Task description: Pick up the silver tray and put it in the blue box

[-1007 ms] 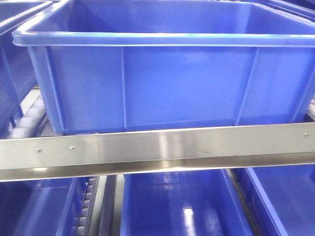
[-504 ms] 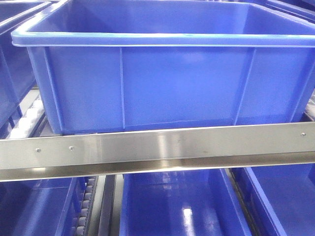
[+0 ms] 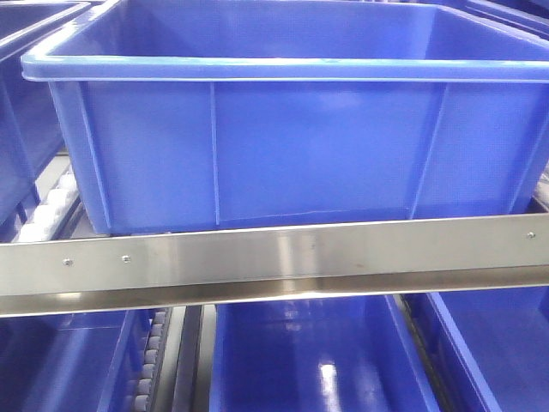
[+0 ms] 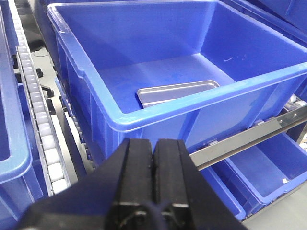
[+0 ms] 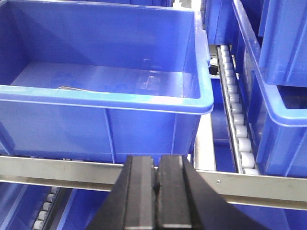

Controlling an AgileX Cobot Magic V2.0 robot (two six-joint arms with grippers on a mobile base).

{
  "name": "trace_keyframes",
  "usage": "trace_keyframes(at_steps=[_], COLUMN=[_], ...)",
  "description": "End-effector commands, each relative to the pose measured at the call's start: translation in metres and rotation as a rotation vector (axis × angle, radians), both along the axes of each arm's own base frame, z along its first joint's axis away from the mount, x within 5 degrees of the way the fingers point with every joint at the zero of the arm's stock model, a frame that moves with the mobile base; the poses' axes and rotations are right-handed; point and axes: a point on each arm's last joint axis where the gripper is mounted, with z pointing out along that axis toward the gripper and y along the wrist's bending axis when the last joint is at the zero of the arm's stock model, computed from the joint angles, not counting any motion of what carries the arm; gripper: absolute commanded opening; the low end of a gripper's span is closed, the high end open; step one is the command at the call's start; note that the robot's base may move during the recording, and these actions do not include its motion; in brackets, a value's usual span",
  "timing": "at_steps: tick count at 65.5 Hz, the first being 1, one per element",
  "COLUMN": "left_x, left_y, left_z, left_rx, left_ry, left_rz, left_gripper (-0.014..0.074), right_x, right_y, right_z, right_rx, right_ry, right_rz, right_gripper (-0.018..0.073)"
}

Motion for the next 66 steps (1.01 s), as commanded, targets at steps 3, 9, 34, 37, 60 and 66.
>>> trace_keyframes(at_steps=[3, 9, 34, 37, 60, 66], left_x=[-0.001, -0.001, -0.015, -0.018, -0.027, -0.022], left_y=[-0.002, -0.002, 0.018, 0.023, 0.043, 0.045], left_z=[0.015, 0.015, -0.011, -0.018, -0.105, -0.123], left_rx=[-0.056, -0.056, -0.063, -0.055, -0.133, -0.131], left_ry=[-0.081, -0.081, -0.115, -0.139, -0.197, -0.198], left_rz=[-0.03, -0.03, 0.122, 0.173, 0.519, 0.543], left_gripper=[-0.0105, -0.0105, -0.0105, -0.0105, -0.0105, -0.0105], right_x=[0.0, 0.0, 0.0, 0.0, 0.0, 0.0], right_y=[0.001, 0.001, 0.001, 0.001, 0.001, 0.001], right_z=[0.016, 0.016, 0.016, 0.016, 0.016, 0.016], right_rx=[0.006, 0.006, 0.006, 0.006, 0.006, 0.005], right_ry=[-0.108, -0.108, -0.108, -0.108, -0.108, -0.107], right_rz=[0.007, 0.007, 0.007, 0.007, 0.007, 0.007], right_gripper=[0.0051, 0.0051, 0.0051, 0.0051, 0.0051, 0.0051])
